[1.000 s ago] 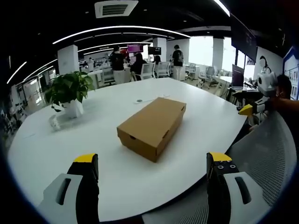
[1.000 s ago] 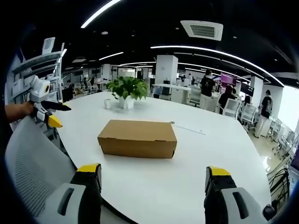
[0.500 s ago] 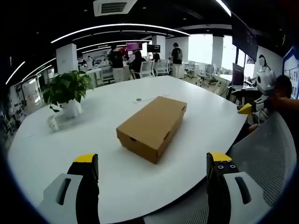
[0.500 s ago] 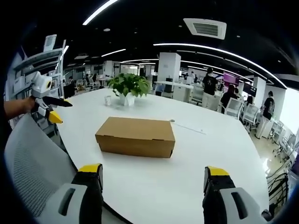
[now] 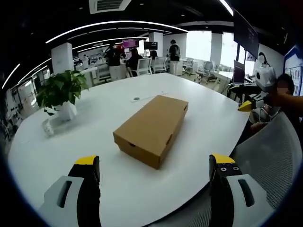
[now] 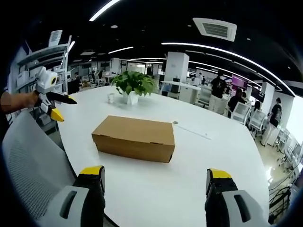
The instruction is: Operate the shoe box by opening the lid, removing the specified soft item, and placing it in the target area until the item is outside and the box remains undamaged.
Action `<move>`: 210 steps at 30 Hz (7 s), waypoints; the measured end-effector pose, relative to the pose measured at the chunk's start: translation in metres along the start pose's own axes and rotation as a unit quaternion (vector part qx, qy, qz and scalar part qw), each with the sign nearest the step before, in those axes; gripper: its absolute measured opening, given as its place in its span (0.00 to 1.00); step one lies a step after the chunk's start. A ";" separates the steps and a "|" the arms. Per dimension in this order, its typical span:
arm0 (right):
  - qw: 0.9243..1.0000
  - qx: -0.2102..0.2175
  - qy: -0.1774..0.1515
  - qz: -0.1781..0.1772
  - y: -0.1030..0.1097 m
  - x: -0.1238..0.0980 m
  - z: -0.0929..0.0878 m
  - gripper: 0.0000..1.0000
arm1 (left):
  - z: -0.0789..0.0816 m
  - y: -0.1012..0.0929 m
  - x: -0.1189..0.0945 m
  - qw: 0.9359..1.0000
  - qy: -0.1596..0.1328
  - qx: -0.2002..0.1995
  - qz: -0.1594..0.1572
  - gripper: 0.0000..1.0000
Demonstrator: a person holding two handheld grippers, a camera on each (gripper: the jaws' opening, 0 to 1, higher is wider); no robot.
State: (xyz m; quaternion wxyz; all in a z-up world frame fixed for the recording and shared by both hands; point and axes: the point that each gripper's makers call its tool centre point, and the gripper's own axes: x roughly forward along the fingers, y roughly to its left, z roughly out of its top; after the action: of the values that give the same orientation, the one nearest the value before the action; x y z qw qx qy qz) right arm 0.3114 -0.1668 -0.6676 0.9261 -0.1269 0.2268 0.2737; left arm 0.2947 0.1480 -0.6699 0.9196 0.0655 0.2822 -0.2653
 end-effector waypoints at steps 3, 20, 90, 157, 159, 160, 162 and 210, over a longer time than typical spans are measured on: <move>1.000 -0.004 0.002 0.003 -0.005 0.004 0.001 0.88 | 0.001 0.002 0.006 1.000 0.001 0.005 -0.002 1.00; 0.998 -0.029 0.025 0.045 -0.021 0.046 -0.010 0.86 | -0.009 0.015 0.039 0.999 0.024 -0.008 -0.023 0.98; 0.970 -0.127 0.090 0.186 -0.021 0.208 -0.024 0.51 | -0.051 0.010 0.138 0.993 0.086 -0.087 0.006 0.65; 0.987 -0.048 0.104 0.112 0.077 0.165 -0.034 0.36 | -0.083 0.070 0.107 0.989 0.128 -0.033 -0.064 0.65; 0.987 -0.041 0.105 0.111 0.082 0.163 -0.034 0.36 | -0.085 0.072 0.104 0.989 0.128 -0.031 -0.067 0.65; 0.987 -0.039 0.105 0.111 0.084 0.162 -0.034 0.36 | -0.085 0.073 0.103 0.989 0.129 -0.029 -0.068 0.65; 0.988 -0.037 0.105 0.110 0.090 0.159 -0.035 0.35 | -0.087 0.074 0.100 0.989 0.129 -0.026 -0.071 0.65; 0.986 -0.015 0.103 0.130 0.135 0.122 -0.028 0.31 | -0.096 0.070 0.051 0.990 0.110 -0.021 -0.086 0.66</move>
State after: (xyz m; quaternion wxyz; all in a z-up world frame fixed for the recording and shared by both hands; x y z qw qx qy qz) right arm 0.3165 -0.0117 -0.7662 0.8523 -0.1374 0.3313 0.3806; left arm 0.3205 0.2101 -0.7797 0.8581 0.0507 0.3916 -0.3282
